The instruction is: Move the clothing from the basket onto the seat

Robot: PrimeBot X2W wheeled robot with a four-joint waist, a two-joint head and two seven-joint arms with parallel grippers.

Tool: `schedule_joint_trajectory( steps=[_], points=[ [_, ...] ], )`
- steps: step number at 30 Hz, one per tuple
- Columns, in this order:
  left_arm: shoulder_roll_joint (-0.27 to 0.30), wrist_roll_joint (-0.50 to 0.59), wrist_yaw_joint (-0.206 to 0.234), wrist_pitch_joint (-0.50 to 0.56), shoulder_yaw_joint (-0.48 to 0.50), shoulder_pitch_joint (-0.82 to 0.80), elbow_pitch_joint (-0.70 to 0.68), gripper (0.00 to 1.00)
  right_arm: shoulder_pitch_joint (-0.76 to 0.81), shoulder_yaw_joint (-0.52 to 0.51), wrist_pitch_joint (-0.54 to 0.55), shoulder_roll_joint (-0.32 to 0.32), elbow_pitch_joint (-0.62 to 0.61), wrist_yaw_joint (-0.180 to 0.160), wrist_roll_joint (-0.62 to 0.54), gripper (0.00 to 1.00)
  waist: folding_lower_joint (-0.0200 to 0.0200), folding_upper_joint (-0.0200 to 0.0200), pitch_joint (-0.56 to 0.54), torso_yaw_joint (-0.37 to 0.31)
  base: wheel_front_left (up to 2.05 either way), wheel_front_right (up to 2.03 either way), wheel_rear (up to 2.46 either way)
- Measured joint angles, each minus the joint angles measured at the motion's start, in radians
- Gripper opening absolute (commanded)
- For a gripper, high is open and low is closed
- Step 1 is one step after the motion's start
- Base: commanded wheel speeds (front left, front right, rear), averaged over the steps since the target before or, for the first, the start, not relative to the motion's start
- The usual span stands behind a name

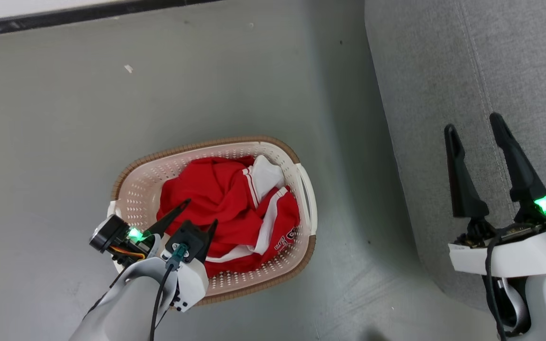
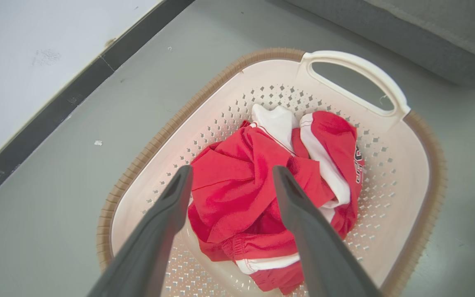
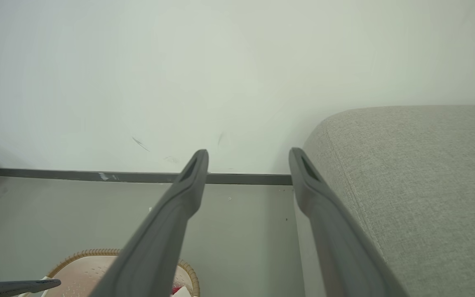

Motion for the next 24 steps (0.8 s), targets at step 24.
schedule_joint_trajectory(
  steps=[24],
  points=[
    [0.007,0.016,0.054,-0.009,0.030,-0.162,0.114,1.00,-0.212,0.040,0.000,-0.001,-0.008,0.000,0.091,1.00,0.0000,0.0000,0.260,-0.128,0.00,0.00,0.00]
  ],
)
